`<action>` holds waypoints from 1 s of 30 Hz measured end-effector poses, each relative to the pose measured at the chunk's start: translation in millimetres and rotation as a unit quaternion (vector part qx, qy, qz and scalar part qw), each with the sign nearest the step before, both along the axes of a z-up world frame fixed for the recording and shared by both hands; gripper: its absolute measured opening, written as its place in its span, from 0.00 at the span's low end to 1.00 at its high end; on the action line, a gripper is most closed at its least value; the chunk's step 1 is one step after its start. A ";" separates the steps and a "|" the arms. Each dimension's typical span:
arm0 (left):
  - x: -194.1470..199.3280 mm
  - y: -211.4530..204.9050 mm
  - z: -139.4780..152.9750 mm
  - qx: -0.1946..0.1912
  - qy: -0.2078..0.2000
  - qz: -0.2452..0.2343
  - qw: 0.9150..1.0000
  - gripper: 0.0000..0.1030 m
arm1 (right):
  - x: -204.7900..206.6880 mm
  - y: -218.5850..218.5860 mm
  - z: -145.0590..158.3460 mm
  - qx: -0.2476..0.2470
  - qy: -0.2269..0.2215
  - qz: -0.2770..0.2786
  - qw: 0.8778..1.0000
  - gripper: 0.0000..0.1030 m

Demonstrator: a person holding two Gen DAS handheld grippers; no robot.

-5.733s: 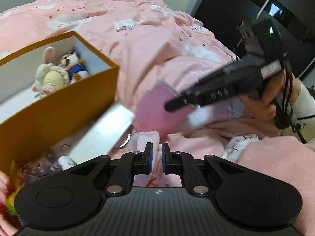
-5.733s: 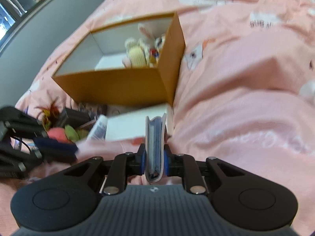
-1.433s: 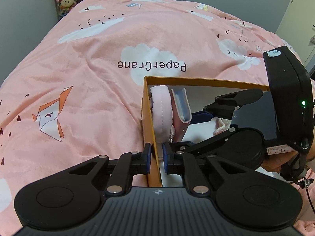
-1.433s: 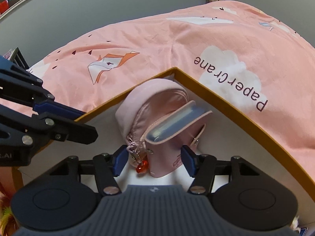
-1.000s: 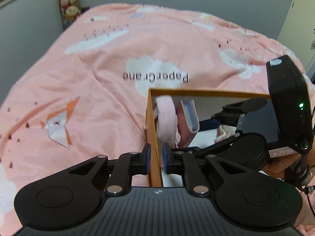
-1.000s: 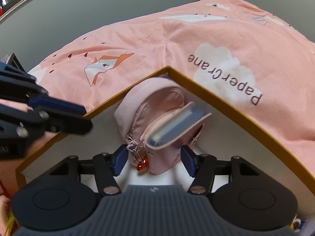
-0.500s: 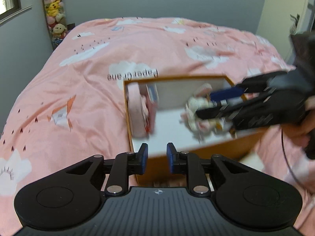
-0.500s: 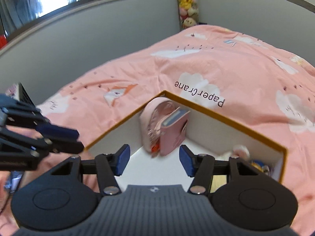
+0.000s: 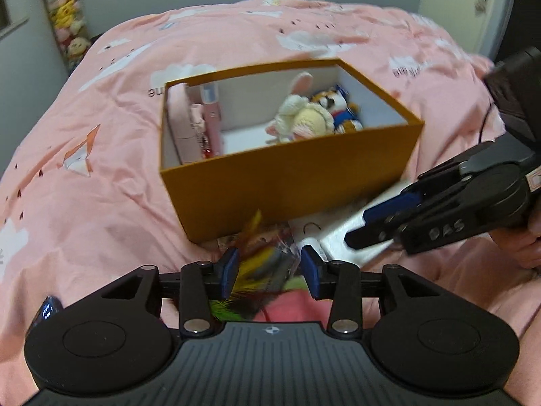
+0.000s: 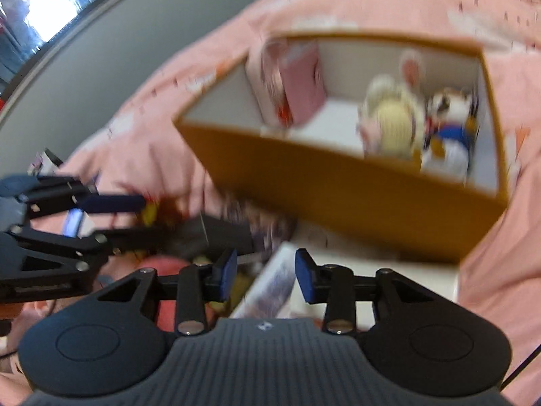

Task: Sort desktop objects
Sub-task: 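Open both grippers and withdraw them from the box, then grasp the red feather toy with the left gripper while the right reaches toward the white box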

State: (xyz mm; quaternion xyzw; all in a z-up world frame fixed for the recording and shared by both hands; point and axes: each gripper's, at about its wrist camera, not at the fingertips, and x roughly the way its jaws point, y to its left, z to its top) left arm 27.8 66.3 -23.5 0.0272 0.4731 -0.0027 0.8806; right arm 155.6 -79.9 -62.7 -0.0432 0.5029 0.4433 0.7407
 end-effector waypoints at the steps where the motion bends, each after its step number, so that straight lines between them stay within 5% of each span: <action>1: -0.2 -3.9 -3.0 0.010 0.003 -0.005 1.000 0.45 | -2.3 2.4 -5.1 -0.006 0.008 0.006 1.000 0.40; 8: 4.7 -8.6 -24.5 0.060 0.029 -0.009 0.998 0.45 | -15.5 10.9 -23.2 -0.024 0.029 0.035 0.999 0.40; 15: -9.6 9.7 -12.2 0.083 0.008 0.029 0.996 0.56 | -9.3 10.3 -29.3 -0.027 0.033 0.023 0.999 0.40; 23: 5.4 15.1 -33.4 0.093 0.021 0.039 0.995 0.56 | 5.0 -9.7 -31.2 -0.051 0.016 -0.018 0.998 0.41; 26: 7.9 22.9 -32.4 0.067 0.010 0.064 0.996 0.29 | 10.4 -27.3 -30.9 -0.052 0.022 -0.047 0.997 0.42; 30: 11.5 33.2 -40.7 0.042 0.026 0.080 0.996 0.08 | 17.9 -46.5 -22.6 -0.067 -0.006 -0.057 0.996 0.44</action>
